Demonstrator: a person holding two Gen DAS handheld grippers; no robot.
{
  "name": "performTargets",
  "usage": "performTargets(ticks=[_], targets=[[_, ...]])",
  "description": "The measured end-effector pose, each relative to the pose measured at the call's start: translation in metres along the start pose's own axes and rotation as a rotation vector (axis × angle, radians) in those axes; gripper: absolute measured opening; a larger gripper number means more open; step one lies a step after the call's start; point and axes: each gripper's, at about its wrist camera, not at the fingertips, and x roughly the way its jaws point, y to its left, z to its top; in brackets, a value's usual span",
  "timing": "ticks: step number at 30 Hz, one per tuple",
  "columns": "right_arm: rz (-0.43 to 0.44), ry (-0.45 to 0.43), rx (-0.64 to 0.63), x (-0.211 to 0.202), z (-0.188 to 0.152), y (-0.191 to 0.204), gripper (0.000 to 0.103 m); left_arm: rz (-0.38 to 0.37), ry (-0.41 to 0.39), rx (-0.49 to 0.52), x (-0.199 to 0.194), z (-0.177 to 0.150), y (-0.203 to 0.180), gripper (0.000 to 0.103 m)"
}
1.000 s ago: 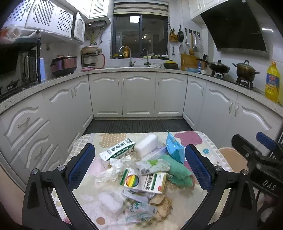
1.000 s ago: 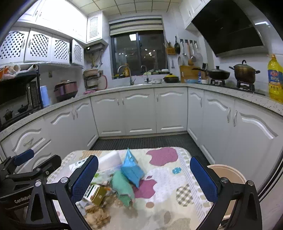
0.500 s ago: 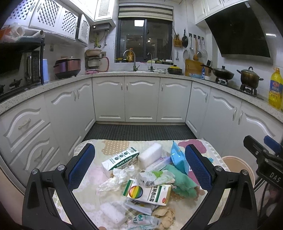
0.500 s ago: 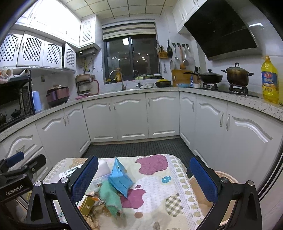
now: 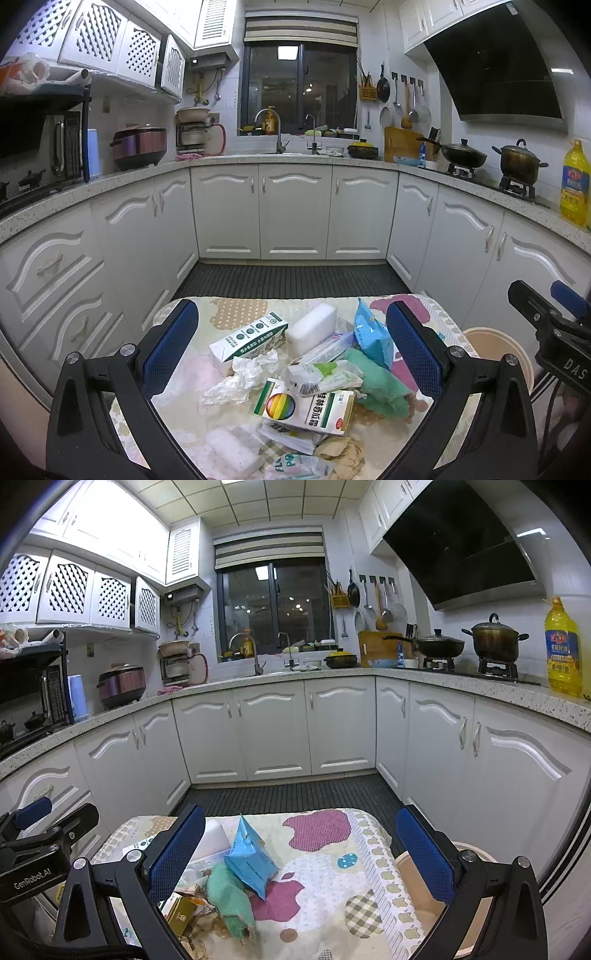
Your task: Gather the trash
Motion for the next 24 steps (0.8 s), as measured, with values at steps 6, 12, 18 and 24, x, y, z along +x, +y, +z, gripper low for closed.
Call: performTargets(ticks=[6,12,18,24], targets=[[0.004,-0.003,0.002,-0.0007,0.0012,-0.0007,0.103,0.002,0.0,-0.001,0.0,0.0003,-0.0003,0.101],[0.001,-0.005,-0.003,-0.0006,0.0019,-0.0004,0.103,0.004,0.0,0.002,0.0002,0.0002,-0.0007,0.102],[0.003,-0.005,-0.003,-0.0002,0.0022,0.0006,0.103,0.007,0.001,-0.005,-0.0004,-0.0004,-0.0005,0.101],[0.005,-0.01,-0.011,-0.0017,0.0027,0.0019,0.103,0.006,0.001,-0.006,-0.0015,-0.0007,0.0004,0.101]])
